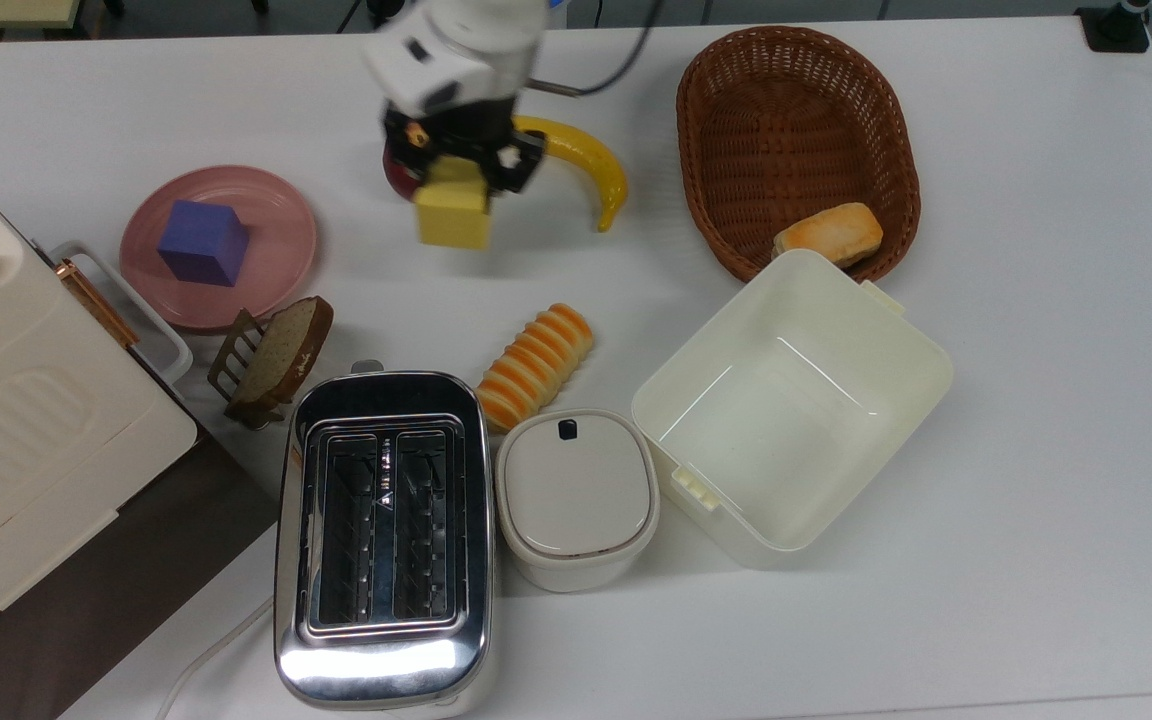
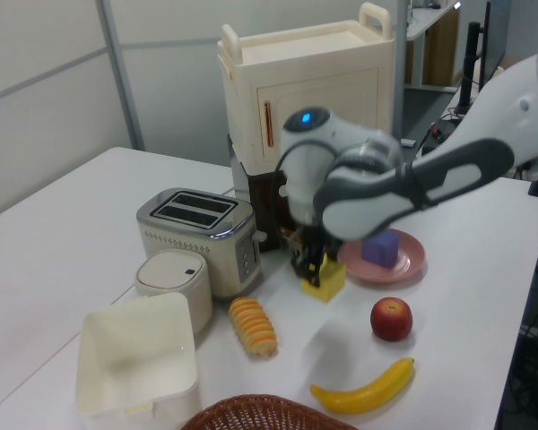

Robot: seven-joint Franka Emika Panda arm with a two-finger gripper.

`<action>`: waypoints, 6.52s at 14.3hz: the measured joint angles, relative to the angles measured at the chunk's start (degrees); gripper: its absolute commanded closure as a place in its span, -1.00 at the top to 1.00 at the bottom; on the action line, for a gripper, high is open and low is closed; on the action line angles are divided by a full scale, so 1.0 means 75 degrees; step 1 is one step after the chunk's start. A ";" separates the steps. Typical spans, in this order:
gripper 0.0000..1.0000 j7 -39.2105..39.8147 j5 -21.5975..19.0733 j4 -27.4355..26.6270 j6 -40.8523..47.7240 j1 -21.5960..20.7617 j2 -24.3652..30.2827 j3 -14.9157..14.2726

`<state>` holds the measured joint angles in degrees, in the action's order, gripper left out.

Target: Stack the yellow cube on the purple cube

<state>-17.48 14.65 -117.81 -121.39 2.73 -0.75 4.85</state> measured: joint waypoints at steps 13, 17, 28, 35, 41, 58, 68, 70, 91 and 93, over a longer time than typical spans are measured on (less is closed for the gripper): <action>-0.66 0.0660 0.0005 0.0503 0.0241 0.1773 -0.0050 -0.0448; -0.67 0.0919 -0.0055 0.0885 0.0241 0.1818 -0.0303 -0.0857; -0.67 0.1355 -0.0269 0.1429 0.0241 0.2233 -0.1240 -0.0981; -0.68 0.1409 -0.0272 0.1458 0.0227 0.2234 -0.1522 -0.1007; -0.70 0.1419 -0.0272 0.1495 0.0205 0.2234 -0.1562 -0.1072; 1.00 0.1664 -0.0269 0.1711 0.0289 0.2232 -0.1641 -0.1116; 1.00 0.1660 -0.1005 0.2829 0.3357 0.1429 -0.0159 -0.0111; 1.00 0.1497 -0.1029 0.2830 0.3358 0.0850 -0.0165 -0.0109; 1.00 0.1348 -0.1431 0.3026 0.3538 -0.0429 -0.0202 -0.1101; 1.00 0.1348 -0.1431 0.3029 0.3538 -0.0429 -0.0202 -0.1103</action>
<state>-7.36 3.92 -95.09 -94.86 -0.49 -2.26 -3.43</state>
